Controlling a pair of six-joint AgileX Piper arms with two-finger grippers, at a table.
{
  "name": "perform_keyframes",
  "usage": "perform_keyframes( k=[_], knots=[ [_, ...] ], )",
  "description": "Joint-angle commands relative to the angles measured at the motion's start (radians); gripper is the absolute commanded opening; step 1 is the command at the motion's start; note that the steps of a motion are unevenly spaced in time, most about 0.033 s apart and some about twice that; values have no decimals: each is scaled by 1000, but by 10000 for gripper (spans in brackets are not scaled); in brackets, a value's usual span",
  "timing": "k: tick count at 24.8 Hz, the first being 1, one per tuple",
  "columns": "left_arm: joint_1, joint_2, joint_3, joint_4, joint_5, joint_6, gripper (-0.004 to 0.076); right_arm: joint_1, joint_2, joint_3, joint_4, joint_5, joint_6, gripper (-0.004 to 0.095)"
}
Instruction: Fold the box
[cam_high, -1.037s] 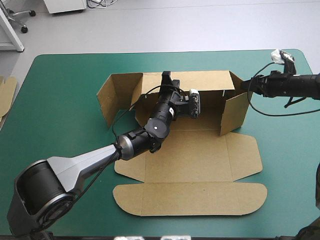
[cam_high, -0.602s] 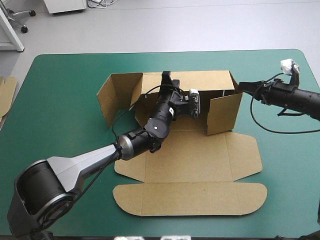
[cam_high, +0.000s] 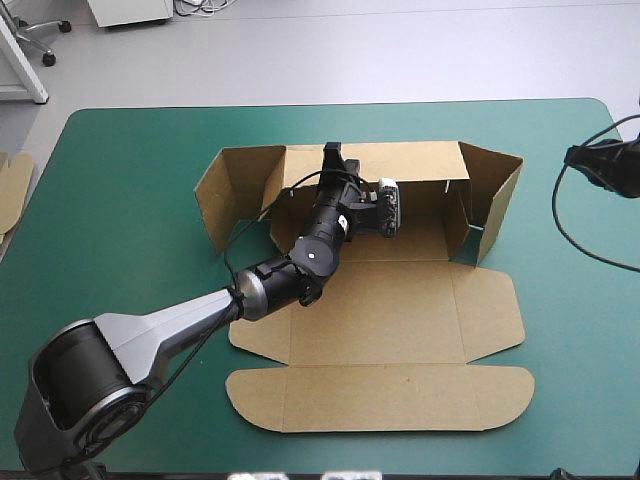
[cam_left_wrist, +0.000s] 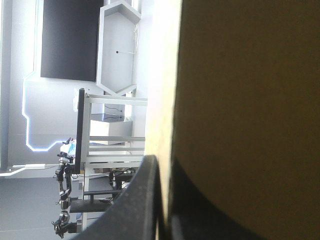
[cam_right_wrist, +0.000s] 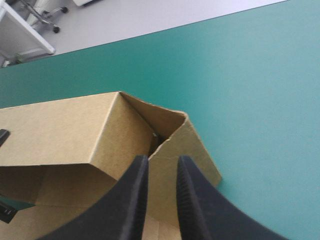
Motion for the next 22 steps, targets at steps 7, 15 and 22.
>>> perform_keyframes(
  k=[7,15,22],
  knots=[
    [-4,-44,-19,-9,14,-24,-14,189,321,-517,-408,110,303,189],
    [-4,-44,-19,-9,17,-24,-14,243,552,-715,-449,91,348,189],
    [-4,-44,-19,-9,17,-29,-14,271,671,-731,-433,146,309,189]
  ],
)
